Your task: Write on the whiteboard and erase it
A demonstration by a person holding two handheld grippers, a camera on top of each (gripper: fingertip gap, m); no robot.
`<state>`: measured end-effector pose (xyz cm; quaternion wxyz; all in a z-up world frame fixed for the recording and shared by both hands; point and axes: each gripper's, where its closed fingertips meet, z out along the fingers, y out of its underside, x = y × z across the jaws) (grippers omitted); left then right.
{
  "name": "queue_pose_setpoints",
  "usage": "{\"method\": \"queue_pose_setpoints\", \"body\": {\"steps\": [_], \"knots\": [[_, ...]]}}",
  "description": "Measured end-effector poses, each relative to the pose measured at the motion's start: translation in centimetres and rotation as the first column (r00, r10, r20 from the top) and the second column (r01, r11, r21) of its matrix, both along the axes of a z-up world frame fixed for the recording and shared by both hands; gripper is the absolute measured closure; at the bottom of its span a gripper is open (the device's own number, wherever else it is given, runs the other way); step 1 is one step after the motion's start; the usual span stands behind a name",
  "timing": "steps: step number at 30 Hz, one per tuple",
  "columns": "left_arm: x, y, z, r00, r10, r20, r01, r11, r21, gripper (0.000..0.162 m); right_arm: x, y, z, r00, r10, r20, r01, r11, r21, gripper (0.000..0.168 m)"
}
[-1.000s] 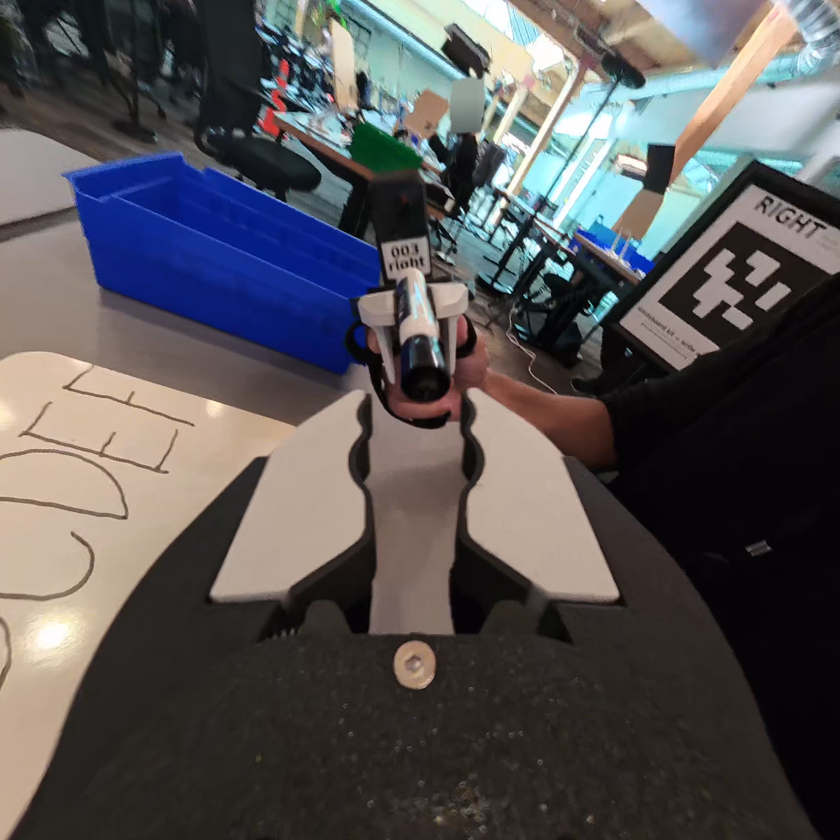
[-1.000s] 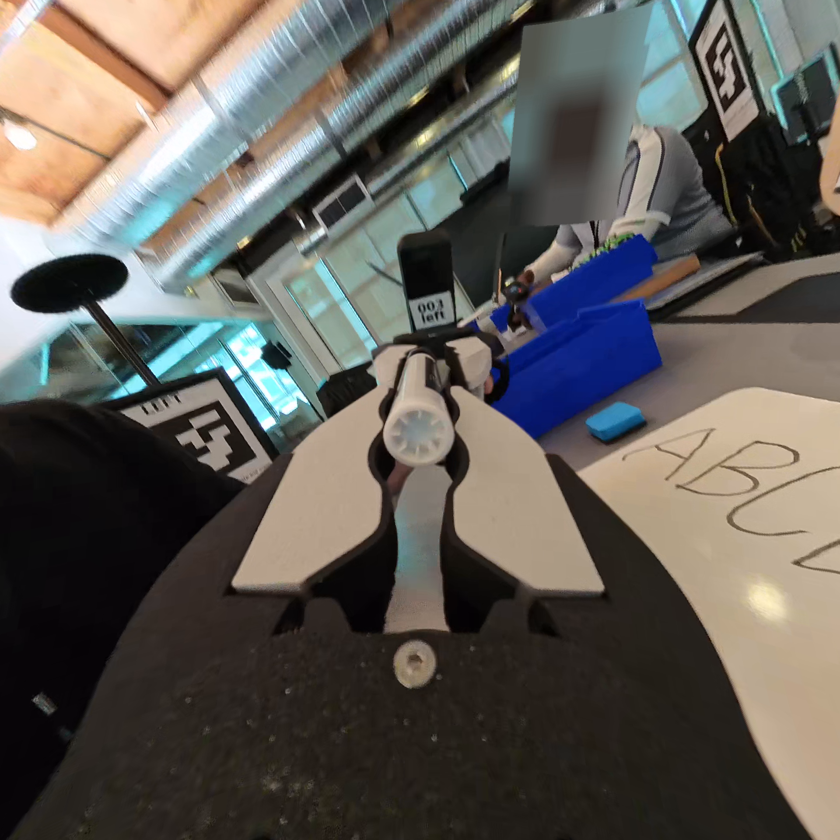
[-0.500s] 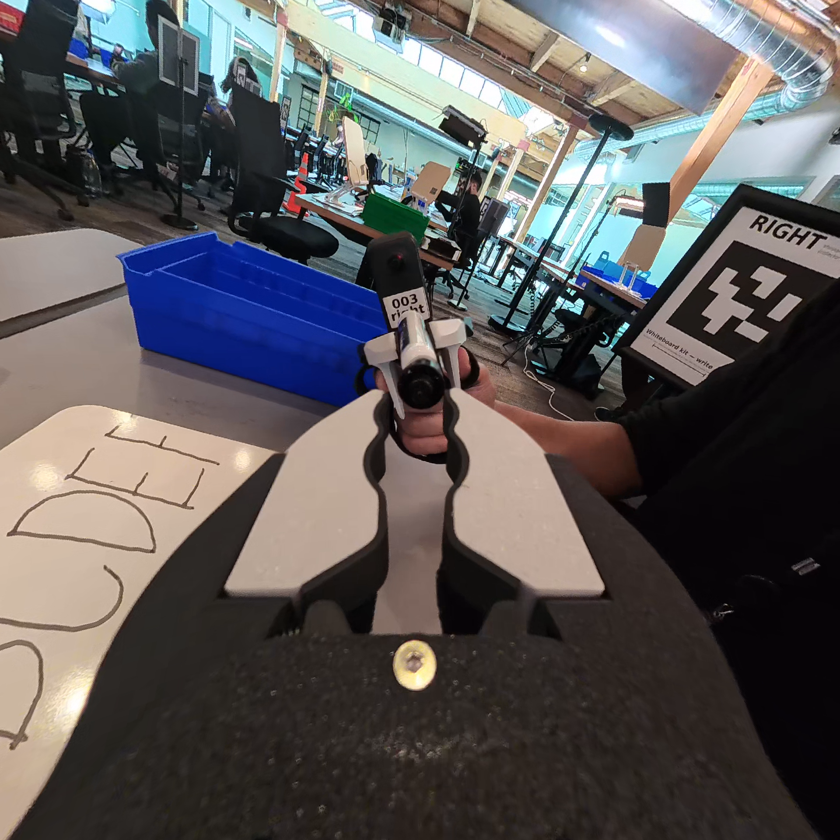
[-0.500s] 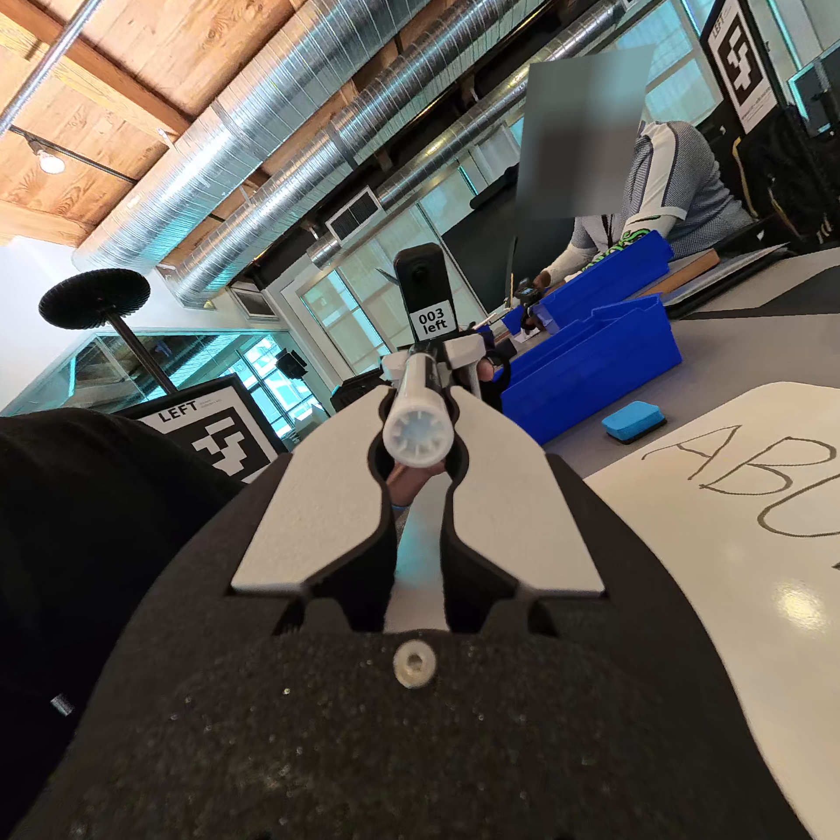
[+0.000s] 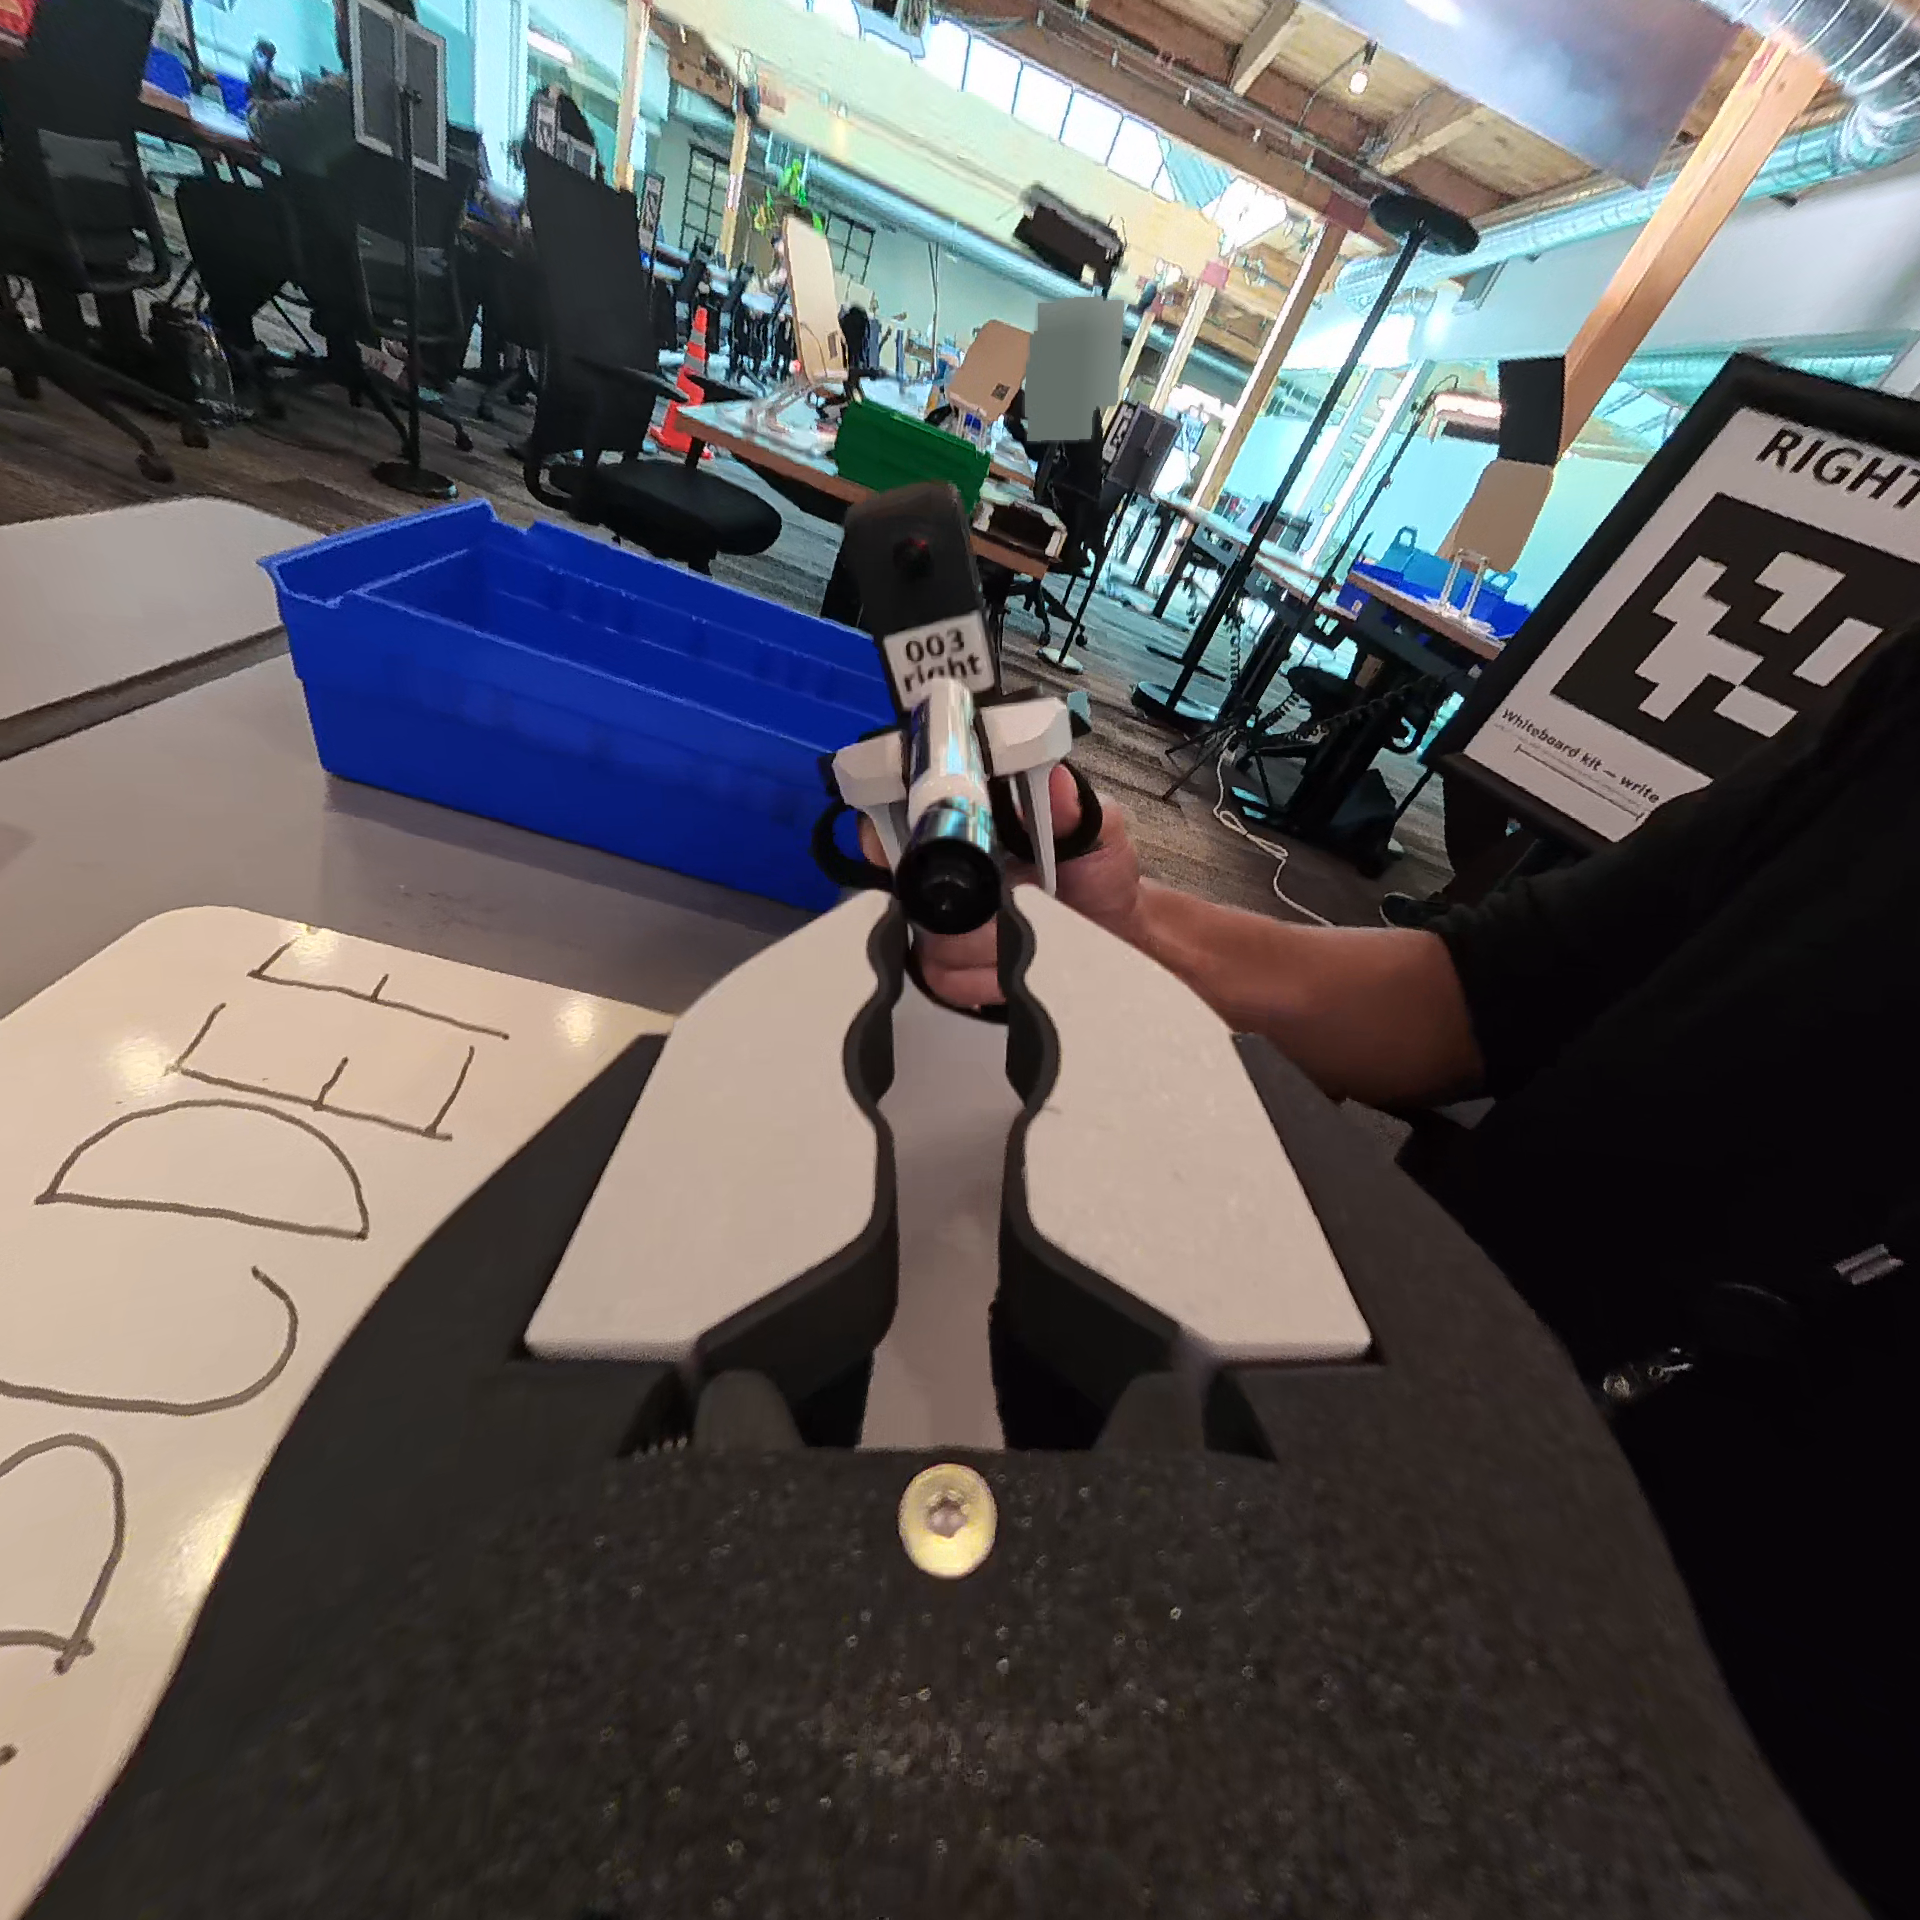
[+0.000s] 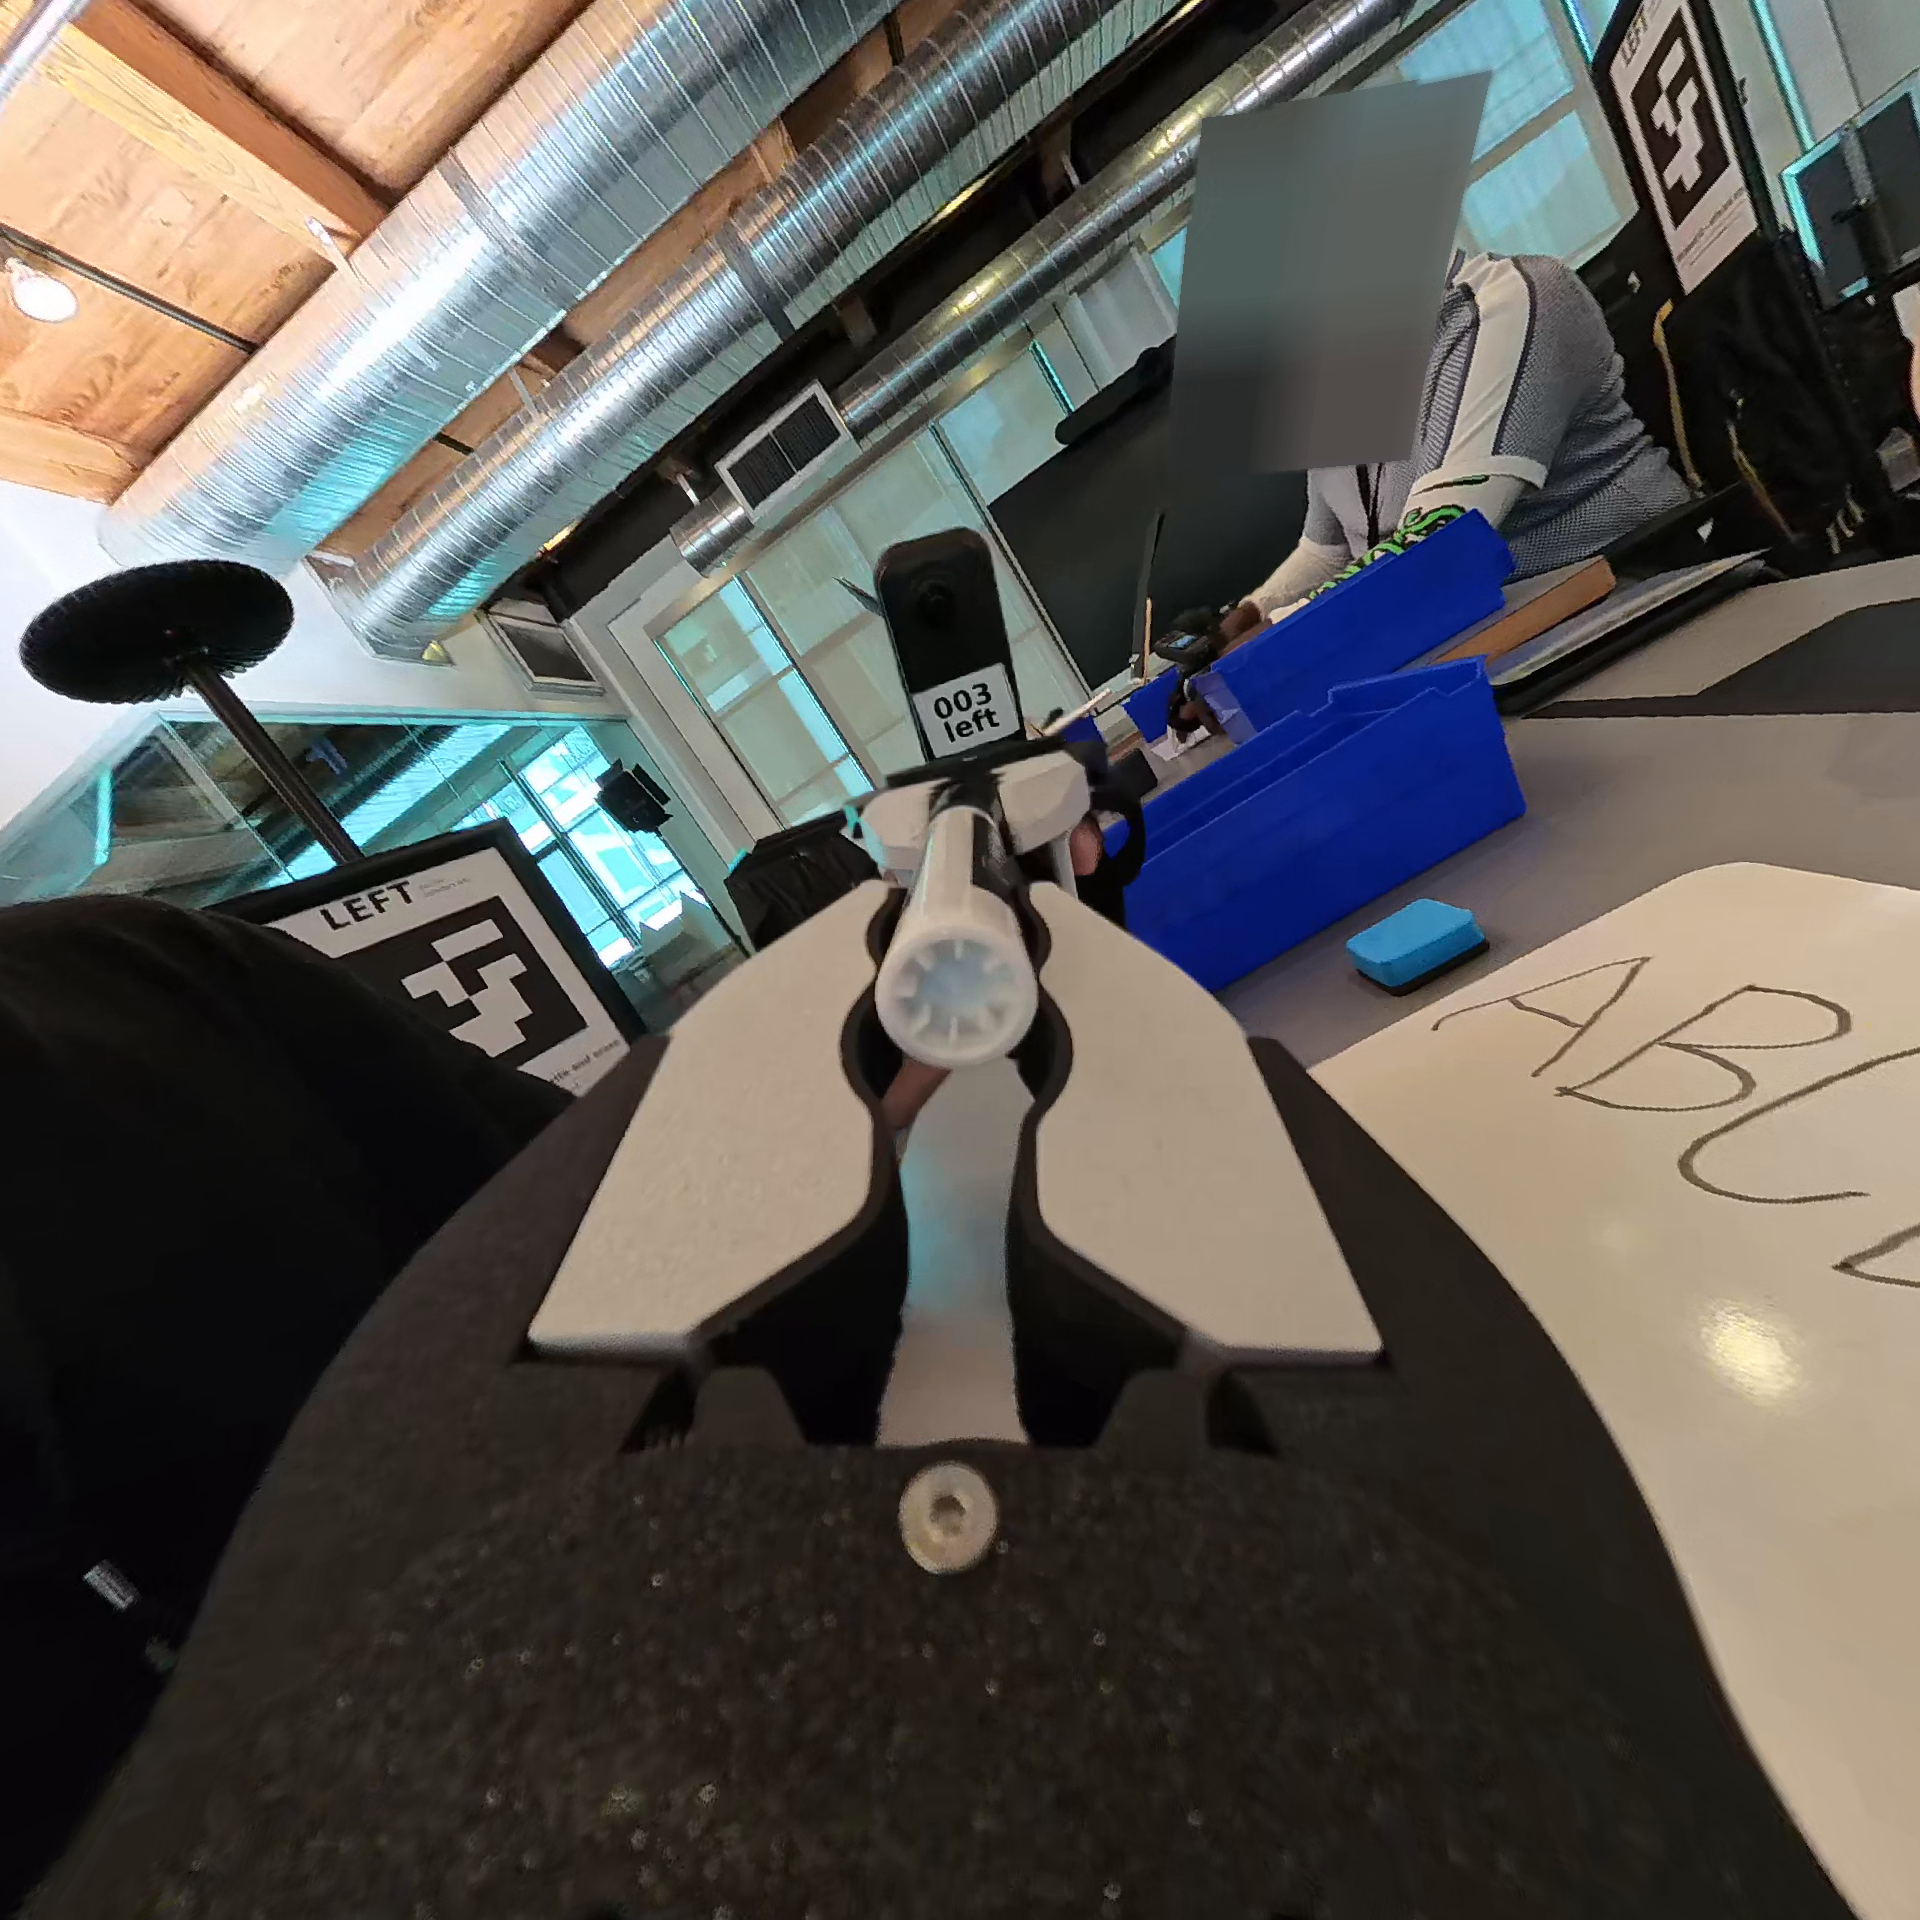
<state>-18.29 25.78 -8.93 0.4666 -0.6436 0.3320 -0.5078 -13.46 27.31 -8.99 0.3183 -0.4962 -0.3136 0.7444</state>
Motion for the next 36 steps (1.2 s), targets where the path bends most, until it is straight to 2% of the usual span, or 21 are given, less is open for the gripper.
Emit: {"method": "queue_pose_setpoints", "body": {"steps": [4,8,14,18,22,25,29,33,36], "knots": [[0.1,0.1,-0.5,1.000,-0.015,0.011,0.015,1.000,-0.024,0.146,0.0,0.0,-0.4,1.000,-0.011,0.028,0.010,1.000,0.027,0.149],[0.1,0.0,-1.4,0.998,-0.023,-0.055,0.022,1.000,-0.021,0.147,0.1,-0.1,-0.9,0.997,-0.015,0.073,0.011,0.998,0.063,0.149],[-0.3,0.0,-1.5,0.997,-0.029,-0.072,0.027,0.999,-0.029,0.146,-0.3,-0.1,-1.1,0.996,-0.019,0.090,0.013,0.998,0.067,0.149],[-0.4,0.5,0.8,0.999,0.015,0.047,-0.014,1.000,-0.020,0.145,-0.5,0.3,-0.1,0.998,-0.010,-0.068,0.004,0.996,-0.089,0.149],[-0.4,0.7,0.9,0.999,0.049,0.019,-0.049,0.999,-0.013,0.145,-0.7,0.5,-0.2,0.982,-0.010,-0.187,-0.034,0.972,-0.232,0.149],[-0.7,1.2,1.1,0.996,0.081,0.038,-0.080,0.996,-0.030,0.134,-0.7,0.7,0.1,0.964,-0.022,-0.267,-0.064,0.948,-0.313,0.149],[-0.6,1.6,1.3,0.992,0.096,0.080,-0.092,0.994,-0.052,0.113,-0.9,0.3,0.7,0.948,-0.015,-0.319,-0.103,0.931,-0.351,0.149],[0.8,1.1,1.0,0.992,0.070,0.101,-0.068,0.998,-0.015,0.117,-1.3,-0.1,1.3,0.931,-0.001,-0.365,-0.153,0.907,-0.392,0.149],[1.7,1.2,1.5,0.984,0.097,0.150,-0.105,0.993,0.051,0.119,-1.6,-0.2,1.3,0.912,0.005,-0.410,-0.206,0.870,-0.448,0.149]]}}
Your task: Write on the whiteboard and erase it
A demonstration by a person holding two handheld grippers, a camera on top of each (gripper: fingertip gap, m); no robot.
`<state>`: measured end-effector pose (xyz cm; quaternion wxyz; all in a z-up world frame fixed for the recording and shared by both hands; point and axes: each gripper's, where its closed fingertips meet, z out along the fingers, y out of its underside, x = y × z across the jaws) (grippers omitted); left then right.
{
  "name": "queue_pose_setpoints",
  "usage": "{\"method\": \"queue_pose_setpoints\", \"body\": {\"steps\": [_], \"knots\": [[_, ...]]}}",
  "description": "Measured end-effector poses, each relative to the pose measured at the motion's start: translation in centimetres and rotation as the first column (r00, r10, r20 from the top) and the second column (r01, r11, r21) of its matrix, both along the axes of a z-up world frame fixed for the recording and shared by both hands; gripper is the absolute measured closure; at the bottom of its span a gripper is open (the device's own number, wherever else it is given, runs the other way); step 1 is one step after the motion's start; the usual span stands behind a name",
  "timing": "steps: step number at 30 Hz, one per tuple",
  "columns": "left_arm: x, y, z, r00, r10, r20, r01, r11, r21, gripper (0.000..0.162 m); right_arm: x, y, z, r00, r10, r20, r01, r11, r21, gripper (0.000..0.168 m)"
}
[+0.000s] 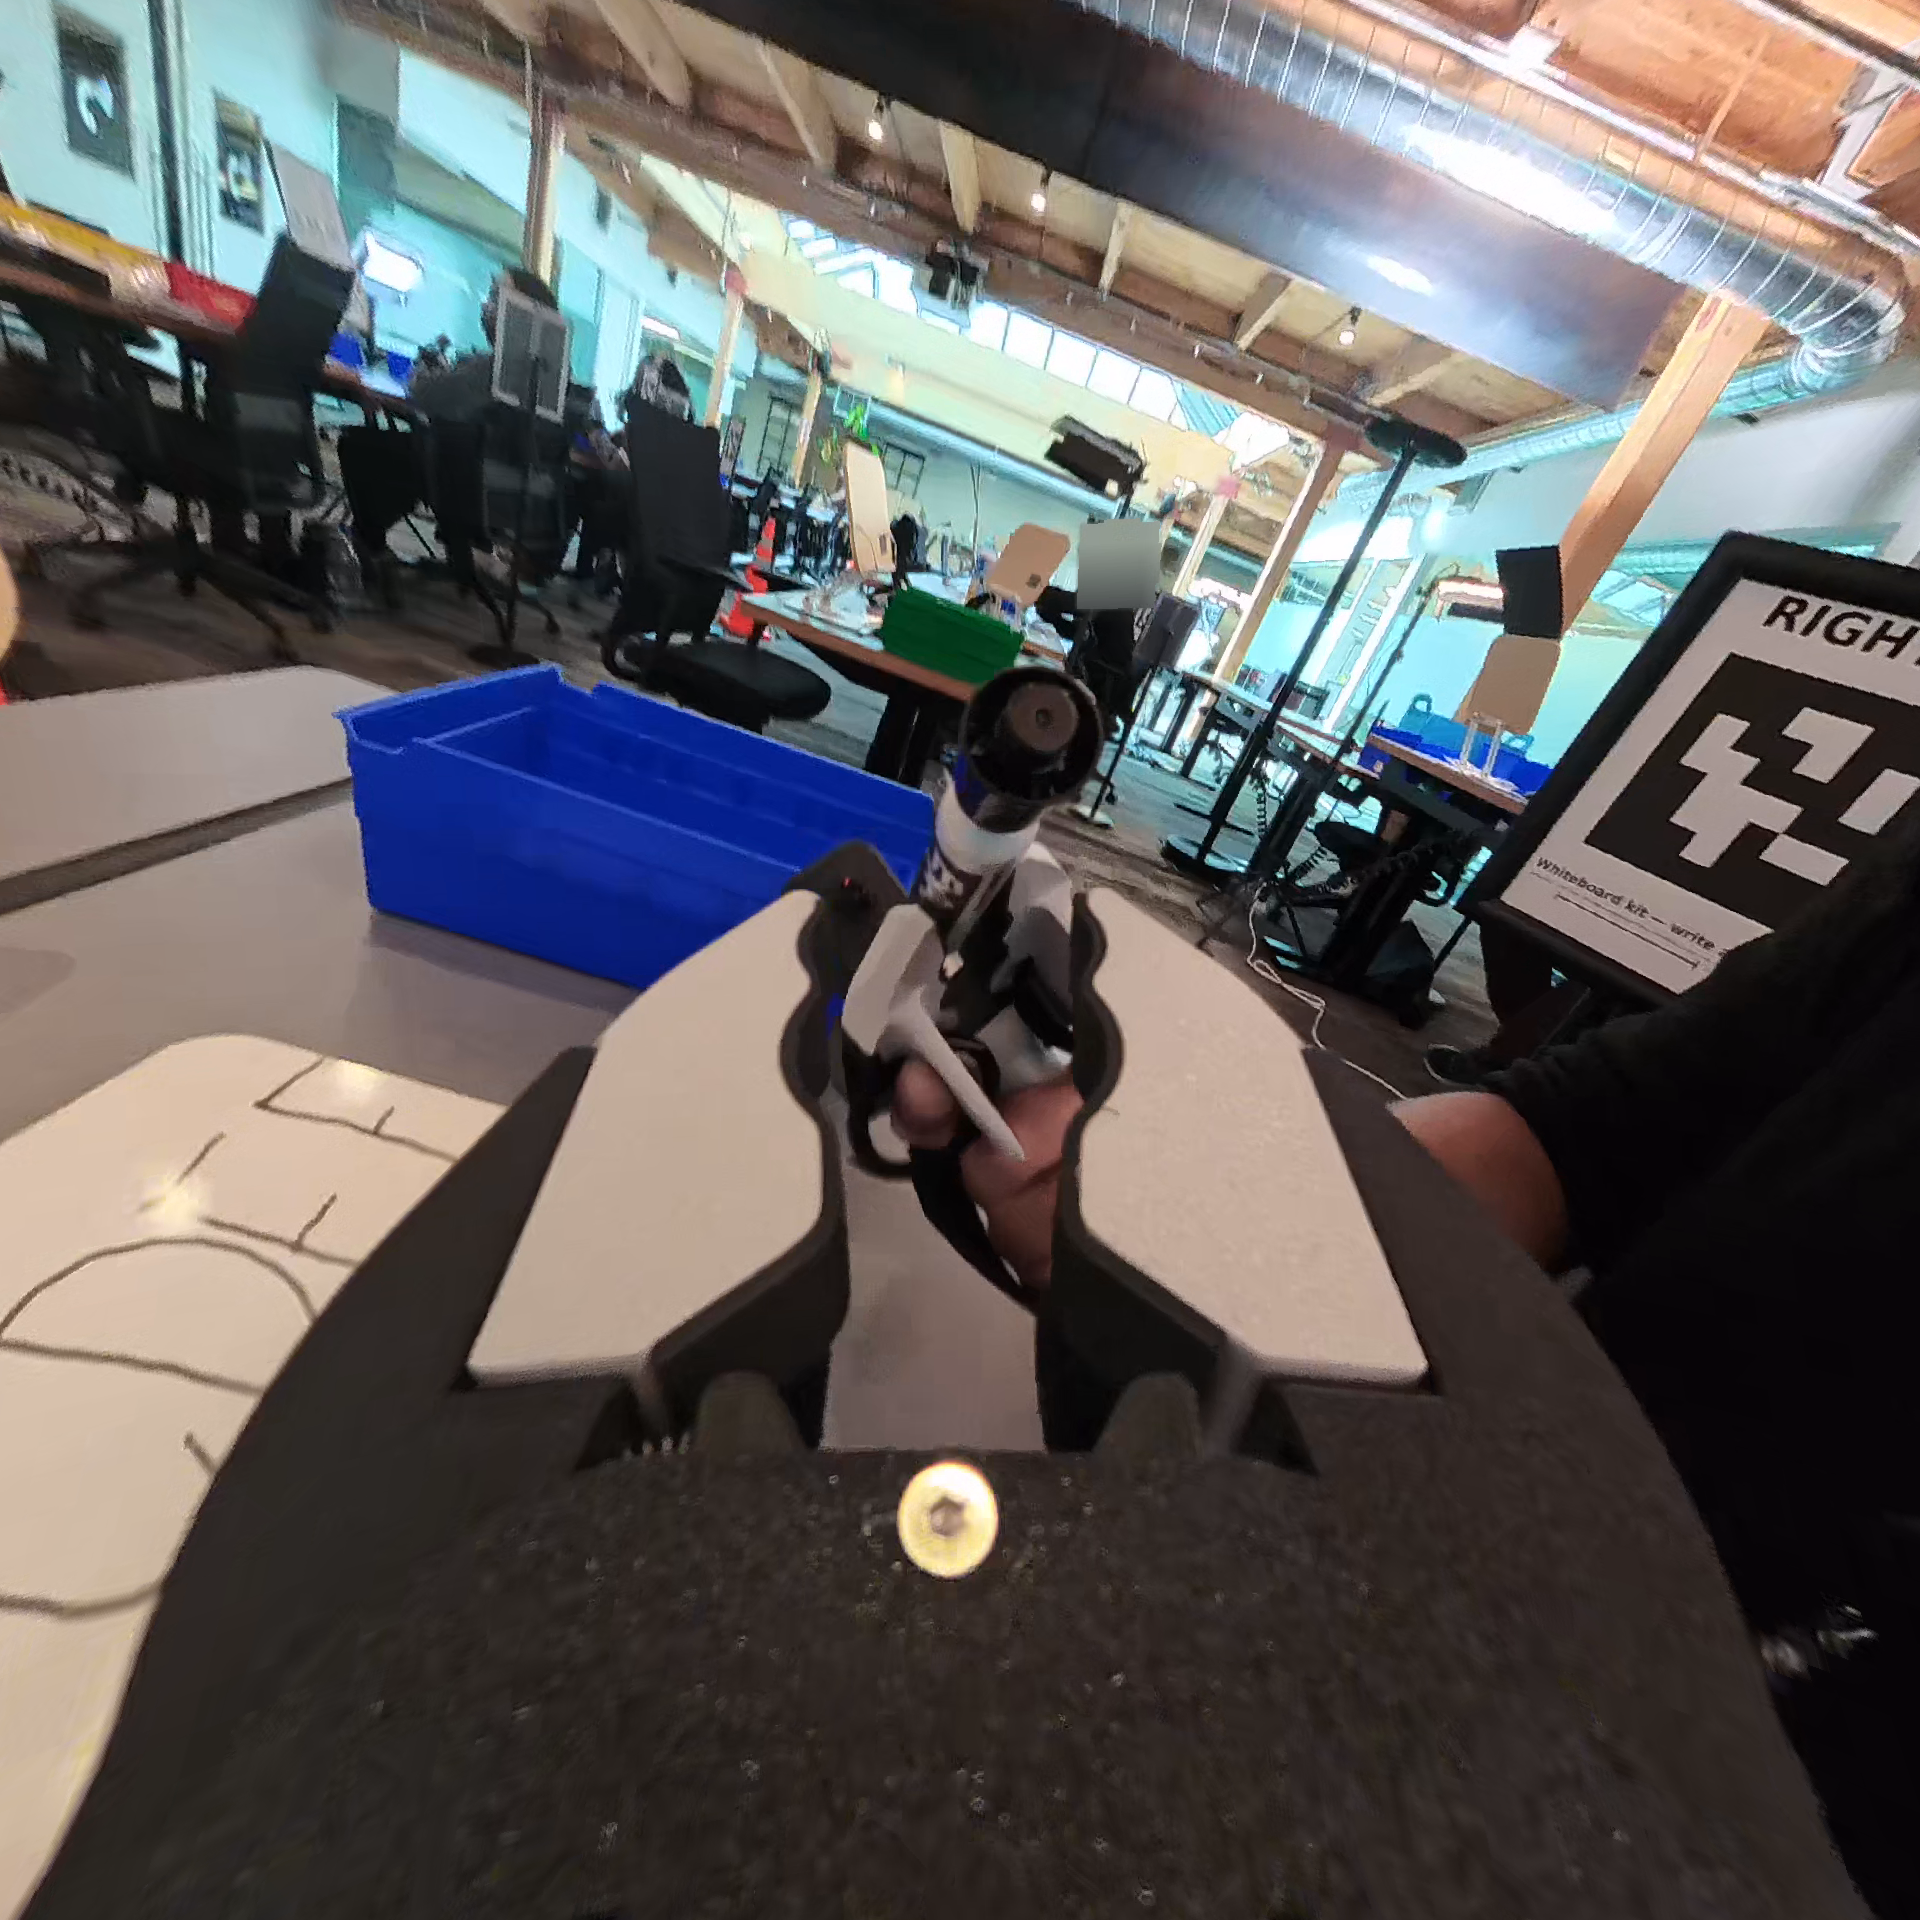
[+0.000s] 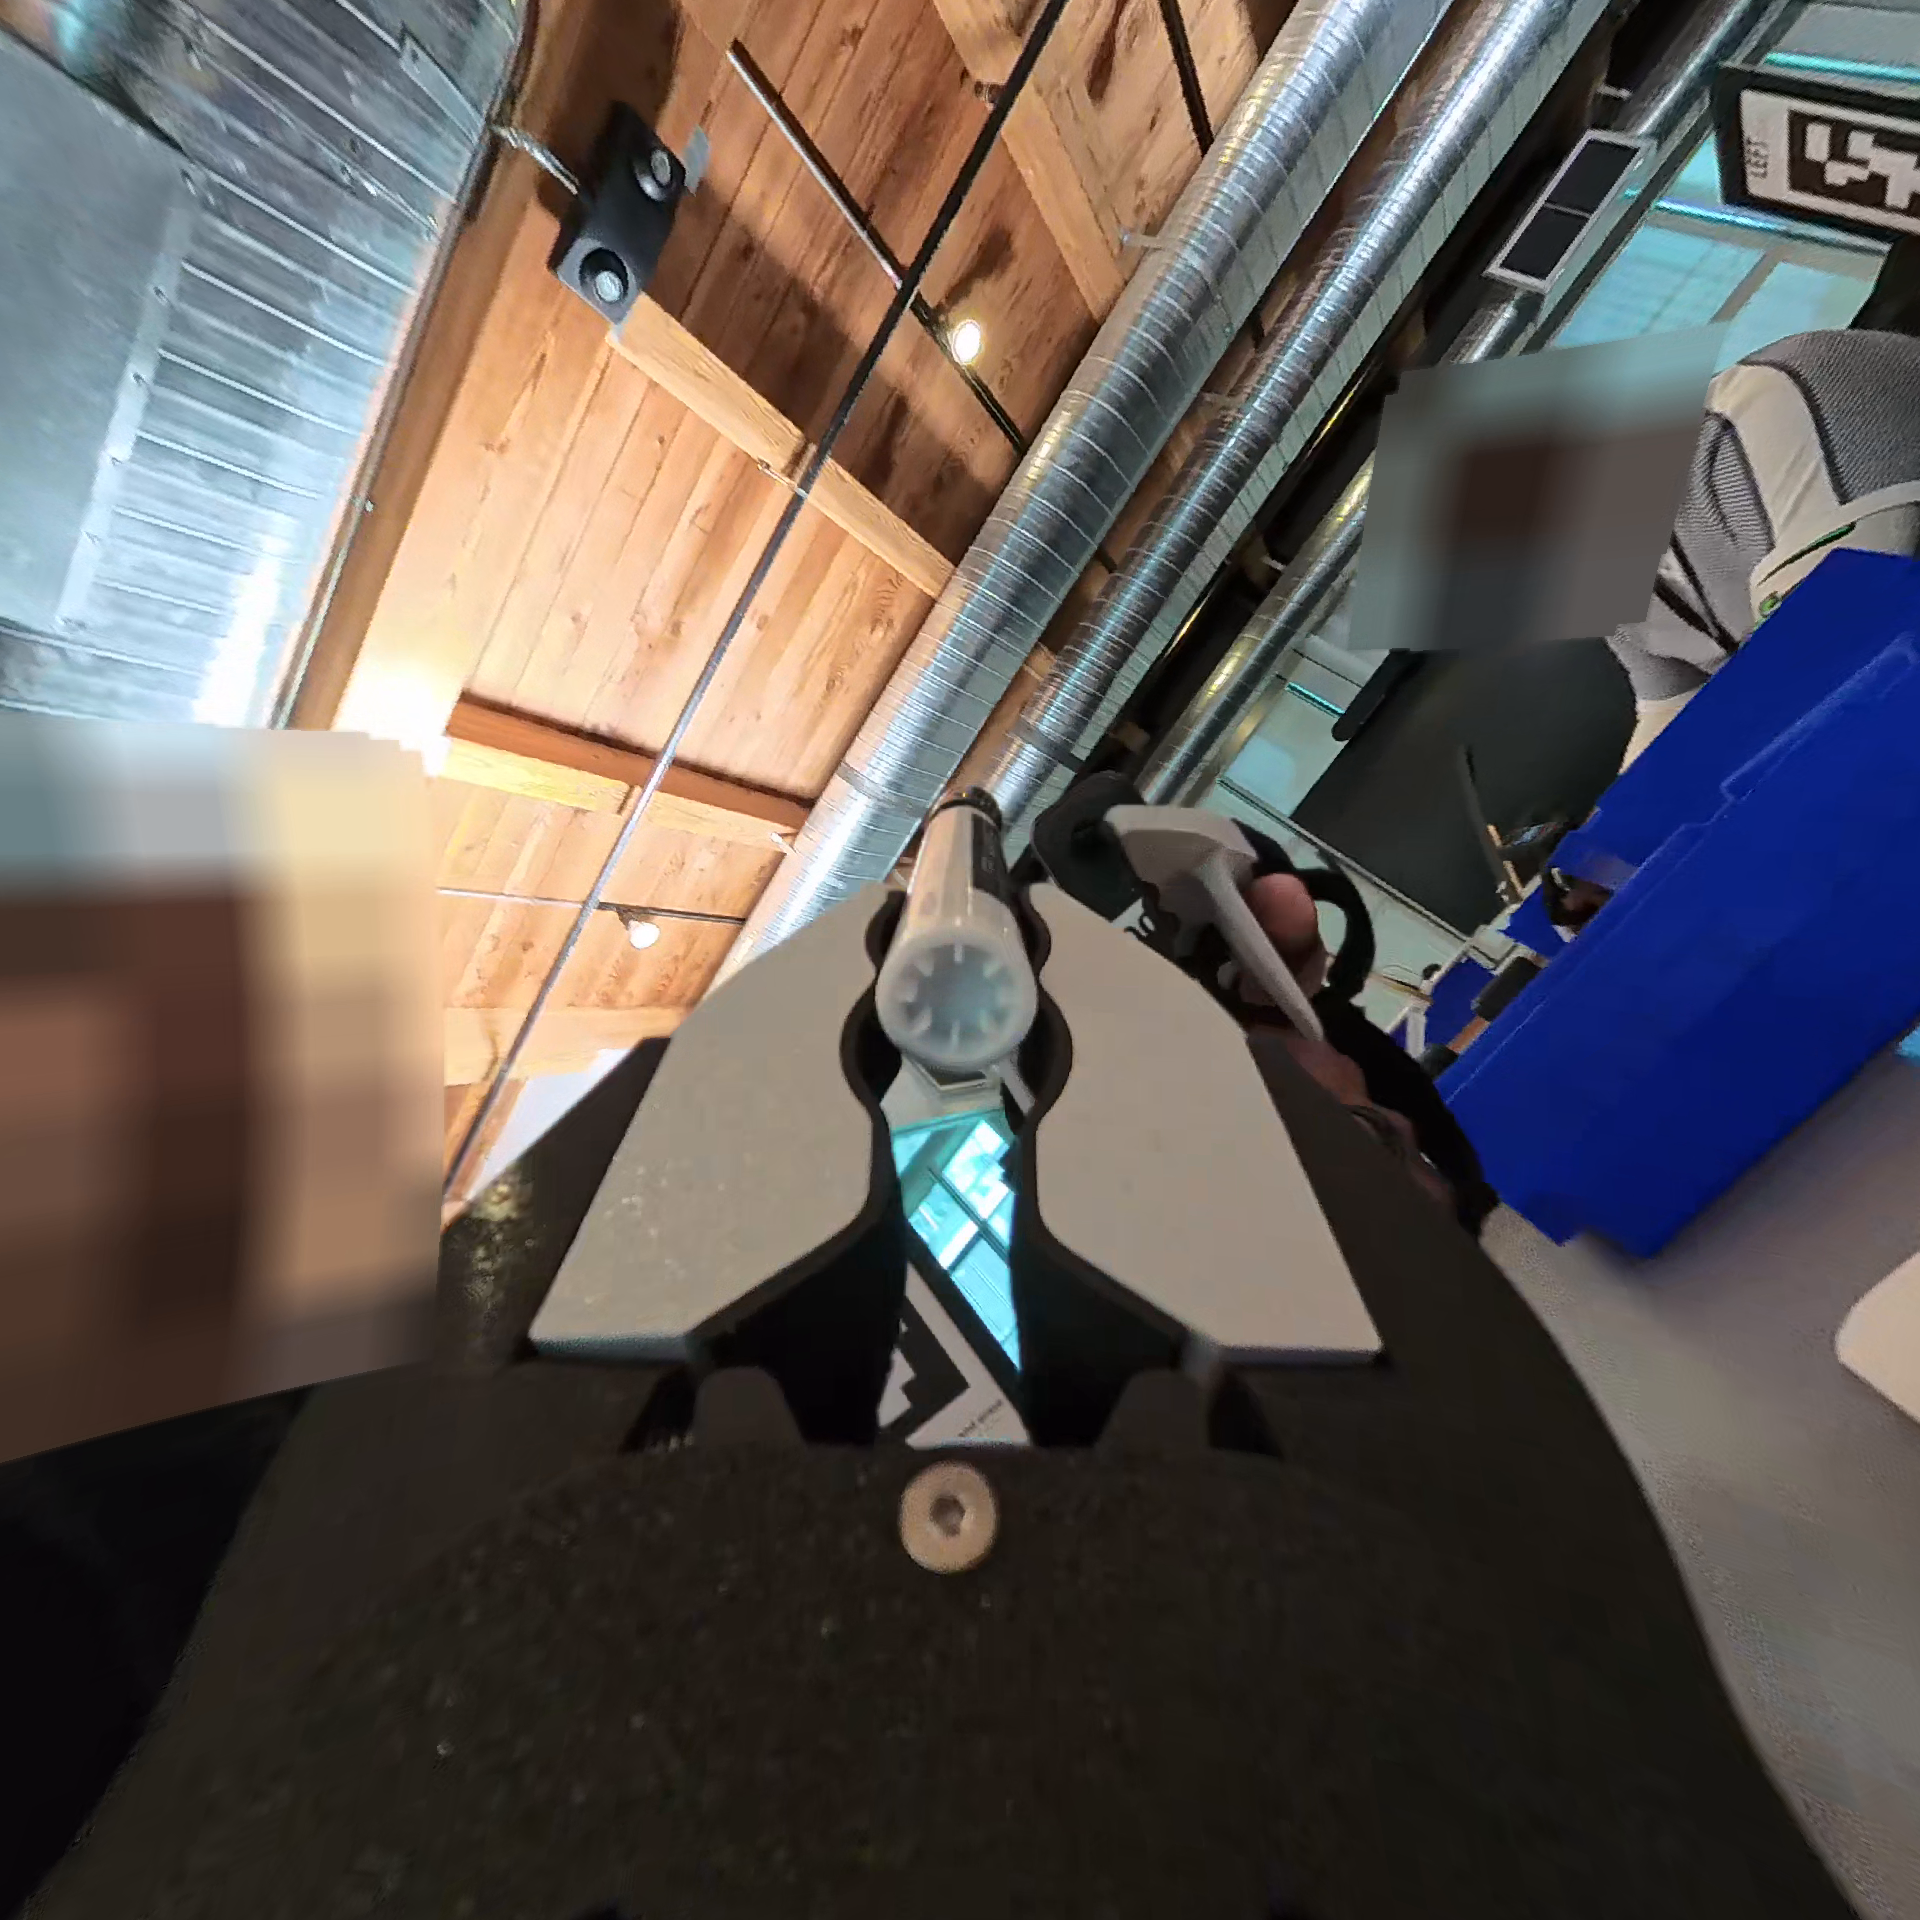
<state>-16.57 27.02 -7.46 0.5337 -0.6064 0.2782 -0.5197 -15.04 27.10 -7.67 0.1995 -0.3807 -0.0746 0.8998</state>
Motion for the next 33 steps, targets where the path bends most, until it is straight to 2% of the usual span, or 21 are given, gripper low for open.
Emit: {"method": "queue_pose_setpoints", "body": {"steps": [5,6,8,12,17,20,23,25,27,30,33], "knots": [[1.0,0.0,0.1,0.999,0.011,0.037,-0.012,1.000,0.025,0.122,-1.1,-0.5,-0.5,0.995,0.062,-0.077,-0.070,0.991,-0.112,0.149],[1.0,0.0,0.1,0.999,0.012,0.043,-0.013,1.000,0.029,0.125,-1.3,-0.6,-0.7,0.993,0.074,-0.090,-0.085,0.988,-0.132,0.149],[0.9,0.1,0.3,0.998,0.030,0.061,-0.032,0.999,0.043,0.142,-1.8,-0.8,-1.2,0.992,0.085,-0.093,-0.098,0.983,-0.153,0.149],[0.6,0.2,-0.1,0.999,0.041,0.031,-0.042,0.999,0.034,0.143,-2.0,-0.8,-1.6,0.989,0.088,-0.118,-0.110,0.974,-0.196,0.149],[0.1,0.4,-0.3,1.000,0.026,0.008,-0.026,1.000,-0.011,0.143,-2.6,-0.9,-1.8,0.993,0.098,-0.066,-0.108,0.978,-0.176,0.147],[-0.6,0.4,-0.2,1.000,0.008,-0.012,-0.009,0.999,-0.033,0.144,-2.9,-1.0,-2.5,0.995,0.095,0.034,-0.092,0.991,-0.095,0.145],[-1.7,0.2,0.3,1.000,0.003,-0.027,-0.004,0.999,-0.038,0.143,-2.8,-0.7,-3.7,0.980,0.058,0.189,-0.066,0.997,0.039,0.135],[-2.3,-0.2,0.3,0.998,-0.031,-0.061,0.028,0.998,-0.054,0.144,-2.5,-0.6,-4.3,0.960,0.011,0.281,-0.059,0.985,0.162,0.136],[-2.6,-0.5,-0.1,0.993,-0.059,-0.105,0.051,0.996,-0.073,0.144,-2.2,-0.9,-4.6,0.925,-0.075,0.373,-0.055,0.944,0.325,0.135],[-2.4,-1.3,-1.1,0.981,-0.117,-0.157,0.101,0.989,-0.107,0.144,-2.5,-2.0,-5.6,0.840,-0.218,0.497,-0.112,0.826,0.552,0.127],[-1.9,-1.5,-1.8,0.976,-0.143,-0.166,0.123,0.984,-0.128,0.144,-2.8,-2.8,-6.3,0.783,-0.308,0.541,-0.172,0.729,0.663,0.127]]}}
